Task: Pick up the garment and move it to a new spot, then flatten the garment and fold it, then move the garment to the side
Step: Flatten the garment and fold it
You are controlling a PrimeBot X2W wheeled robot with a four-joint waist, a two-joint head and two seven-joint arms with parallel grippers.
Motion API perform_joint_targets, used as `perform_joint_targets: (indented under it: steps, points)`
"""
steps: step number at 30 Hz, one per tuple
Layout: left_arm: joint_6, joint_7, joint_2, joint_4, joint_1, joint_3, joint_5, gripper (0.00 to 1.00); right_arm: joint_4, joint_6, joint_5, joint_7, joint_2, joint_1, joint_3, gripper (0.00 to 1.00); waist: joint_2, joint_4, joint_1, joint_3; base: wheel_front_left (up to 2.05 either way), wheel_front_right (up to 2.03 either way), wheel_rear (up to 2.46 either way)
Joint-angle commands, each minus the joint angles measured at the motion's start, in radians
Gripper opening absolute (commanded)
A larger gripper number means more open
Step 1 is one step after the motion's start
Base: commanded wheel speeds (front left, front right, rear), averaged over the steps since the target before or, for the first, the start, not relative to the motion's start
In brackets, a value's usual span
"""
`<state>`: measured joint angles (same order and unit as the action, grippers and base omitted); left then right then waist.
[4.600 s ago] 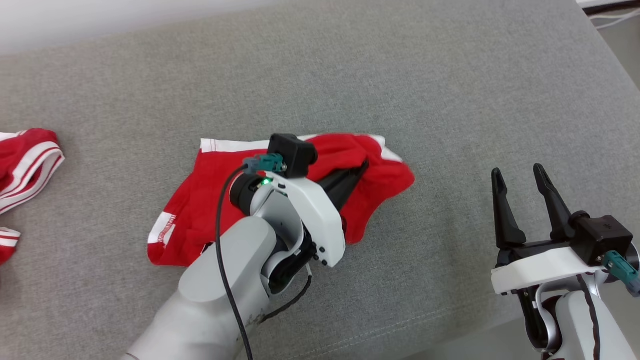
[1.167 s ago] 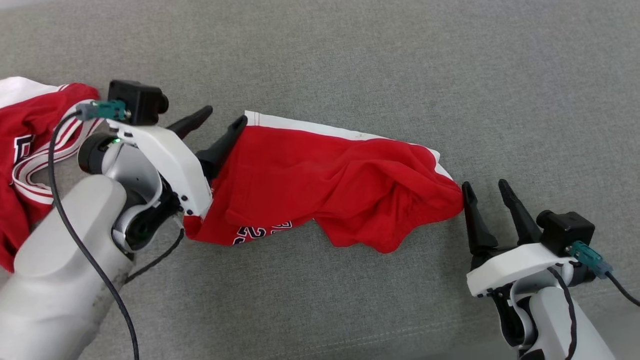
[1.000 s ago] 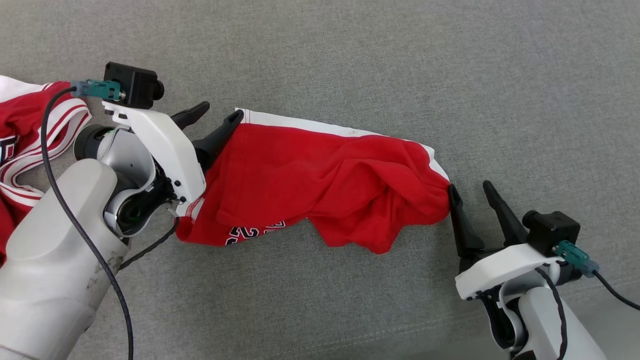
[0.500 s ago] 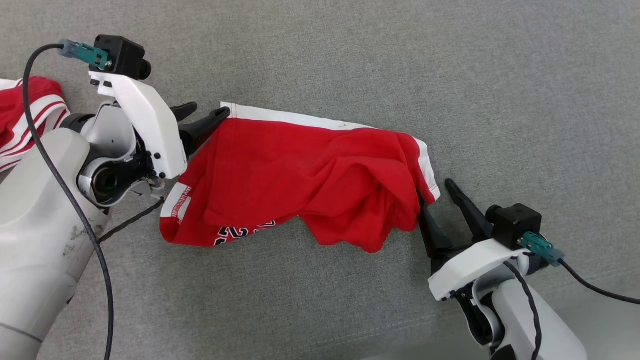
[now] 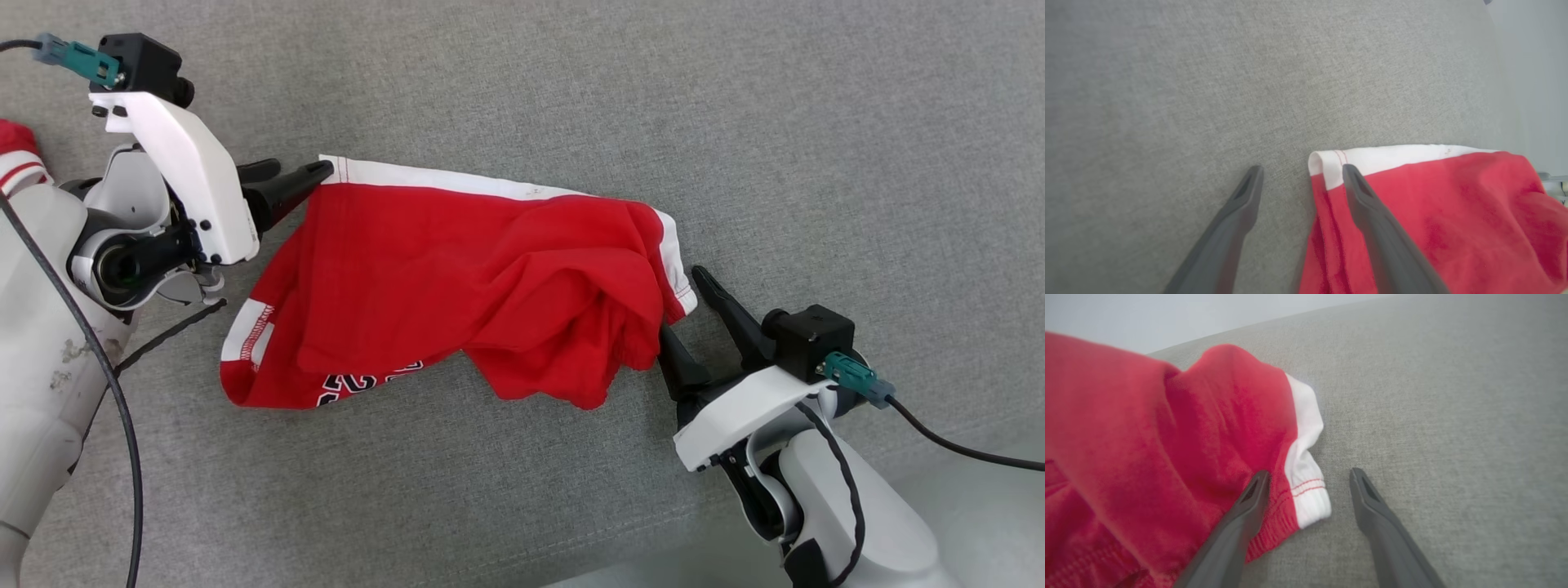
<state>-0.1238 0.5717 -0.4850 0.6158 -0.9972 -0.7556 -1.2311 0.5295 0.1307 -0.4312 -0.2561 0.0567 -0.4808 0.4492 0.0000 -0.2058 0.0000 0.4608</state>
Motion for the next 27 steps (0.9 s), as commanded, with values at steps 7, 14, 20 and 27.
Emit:
perform_joint_targets:
  steps: [7, 14, 20, 27]
  points:
    - [-0.007, 0.022, -0.037, 0.002, -0.064, 0.019, -0.054, 1.00, -0.004, 0.000, -0.016, -0.006, -0.006, -0.009, 0.066, 1.00, 0.0000, -0.008, 0.0000, 0.025, 0.00, 0.00, 0.00]
    - [-0.007, 0.086, -0.028, 0.000, -0.058, 0.008, -0.124, 1.00, 0.009, 0.000, -0.024, -0.006, -0.006, -0.015, 0.088, 1.00, 0.0000, -0.006, 0.0000, 0.026, 0.00, 0.00, 0.00]
    - [-0.007, 0.088, -0.035, -0.011, -0.058, -0.001, -0.139, 0.44, 0.017, 0.000, -0.041, -0.006, -0.006, -0.020, 0.102, 0.33, 0.0000, -0.008, 0.0000, 0.030, 0.00, 0.00, 0.00]
    - [-0.007, 0.055, -0.038, -0.037, -0.064, -0.007, -0.143, 0.00, 0.028, 0.000, -0.049, -0.006, -0.006, -0.032, 0.103, 0.00, 0.0000, -0.008, 0.0000, 0.033, 0.00, 0.00, 0.00]
